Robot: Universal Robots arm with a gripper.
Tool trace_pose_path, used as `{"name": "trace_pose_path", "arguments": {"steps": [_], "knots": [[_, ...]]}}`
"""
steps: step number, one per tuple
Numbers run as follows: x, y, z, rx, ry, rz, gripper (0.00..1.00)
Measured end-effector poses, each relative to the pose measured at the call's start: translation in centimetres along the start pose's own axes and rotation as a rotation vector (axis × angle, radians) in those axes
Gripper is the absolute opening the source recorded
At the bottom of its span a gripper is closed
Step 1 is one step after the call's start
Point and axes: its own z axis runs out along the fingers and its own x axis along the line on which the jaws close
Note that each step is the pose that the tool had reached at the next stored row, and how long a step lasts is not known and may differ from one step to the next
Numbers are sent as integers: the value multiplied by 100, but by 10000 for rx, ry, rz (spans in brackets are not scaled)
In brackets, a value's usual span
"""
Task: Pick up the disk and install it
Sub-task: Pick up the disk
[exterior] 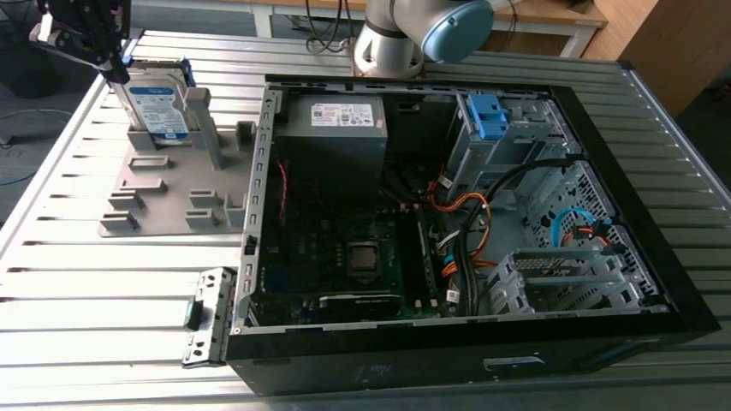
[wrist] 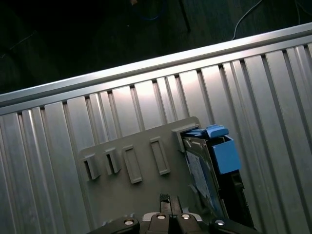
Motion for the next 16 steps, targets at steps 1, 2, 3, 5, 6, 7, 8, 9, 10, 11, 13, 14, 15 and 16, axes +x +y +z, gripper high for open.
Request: {"name": "trace_pose_path", "arguments": {"steps": [1, 2, 3, 5, 6, 7, 8, 9, 10, 11, 13, 14, 15, 16], "knots": [[0, 0, 0, -1, 1, -33, 11], [0, 0, 0, -2, 3, -65, 11], [0, 0, 0, -3, 4, -101, 11], [0, 0, 0, -4, 6, -162, 11], [0, 0, 0, -5, 8, -195, 11], [0, 0, 0, -6, 9, -228, 11], [0, 0, 0, -6, 10, -263, 11], [0, 0, 0, -7, 12, -294, 11], [0, 0, 0, -8, 12, -325, 11], [0, 0, 0, -9, 14, -356, 11], [0, 0, 0, -10, 16, -419, 11], [0, 0, 0, -12, 18, -449, 11], [0, 0, 0, -12, 19, -480, 11], [0, 0, 0, -14, 21, -512, 11]]}}
